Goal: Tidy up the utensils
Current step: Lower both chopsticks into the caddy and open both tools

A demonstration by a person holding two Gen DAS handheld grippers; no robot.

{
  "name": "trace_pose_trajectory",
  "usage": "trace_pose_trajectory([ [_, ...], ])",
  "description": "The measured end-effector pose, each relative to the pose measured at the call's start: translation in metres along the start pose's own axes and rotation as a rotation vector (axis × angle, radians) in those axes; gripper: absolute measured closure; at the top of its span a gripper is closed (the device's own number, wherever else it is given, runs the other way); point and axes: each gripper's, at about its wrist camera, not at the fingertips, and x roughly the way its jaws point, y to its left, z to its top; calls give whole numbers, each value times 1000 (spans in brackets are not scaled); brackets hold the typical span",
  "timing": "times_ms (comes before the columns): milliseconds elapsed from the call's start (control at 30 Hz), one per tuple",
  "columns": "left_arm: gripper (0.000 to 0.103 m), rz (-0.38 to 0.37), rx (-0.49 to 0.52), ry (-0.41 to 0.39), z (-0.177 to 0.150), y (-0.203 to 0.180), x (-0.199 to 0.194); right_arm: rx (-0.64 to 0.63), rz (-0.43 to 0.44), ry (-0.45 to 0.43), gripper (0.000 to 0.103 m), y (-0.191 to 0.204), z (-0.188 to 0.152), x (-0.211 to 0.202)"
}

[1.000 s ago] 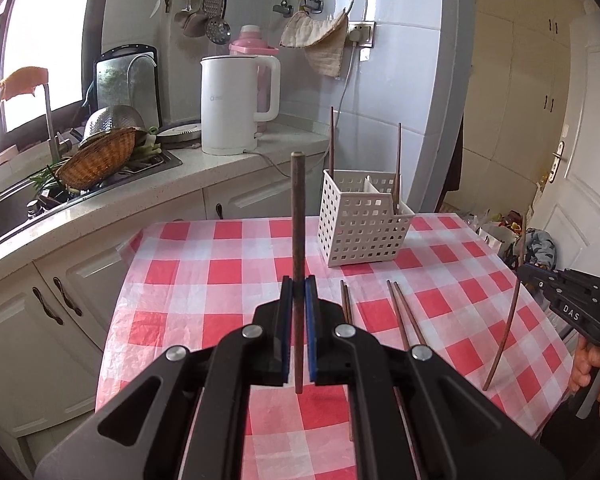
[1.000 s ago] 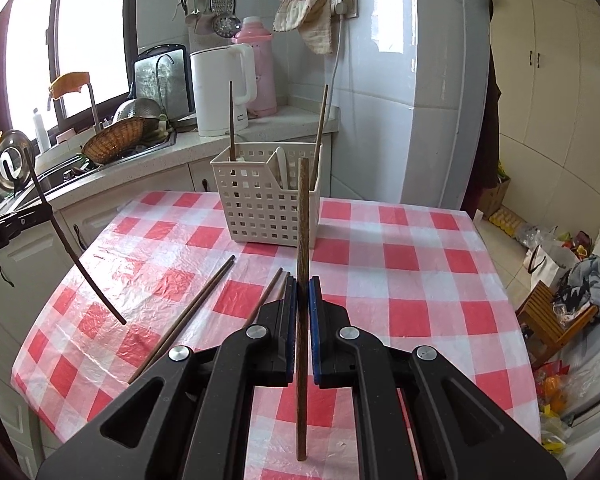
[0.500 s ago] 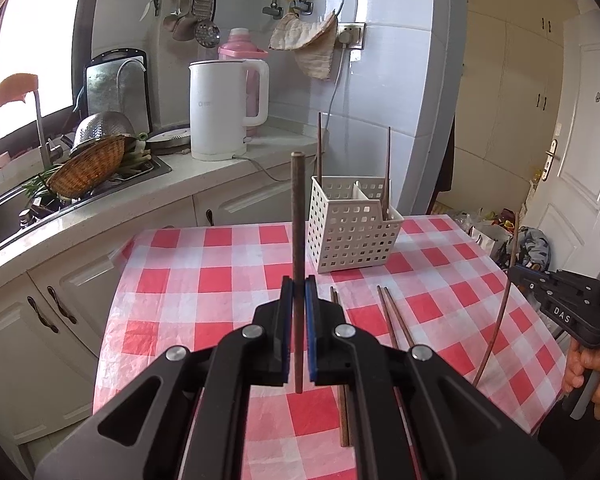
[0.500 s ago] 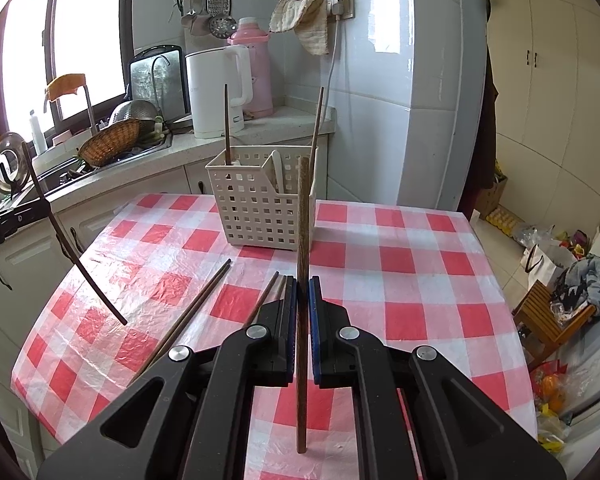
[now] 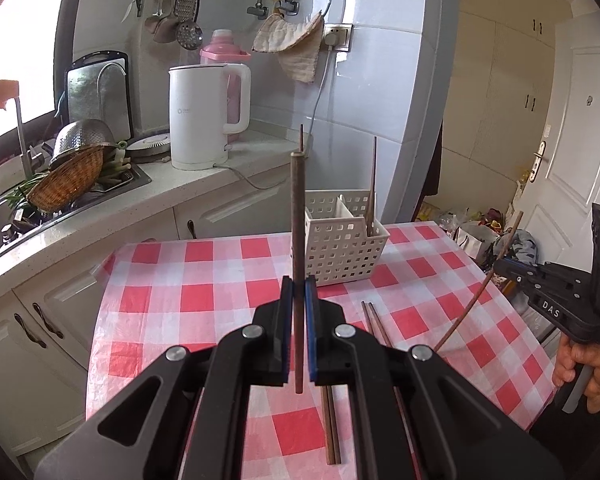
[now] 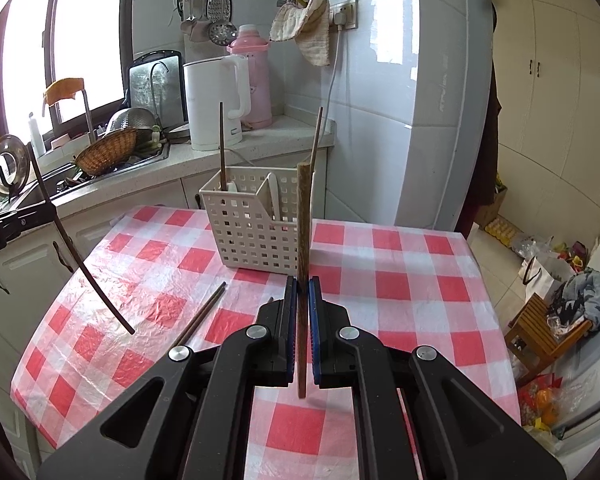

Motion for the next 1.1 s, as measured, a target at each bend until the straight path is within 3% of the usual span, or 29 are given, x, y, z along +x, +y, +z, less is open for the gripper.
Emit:
trace_pose_trajectory([
  [467,97,-28,23,-36,66,-3,15,-7,37,-15,97,-7,61,19],
  [833,97,-32,77,-99,137,-25,24,-23,45,-46,97,-8,130,38],
  [1100,97,-49,86,-108,169,-38,48,-22,64,-59,97,-5,167,59],
])
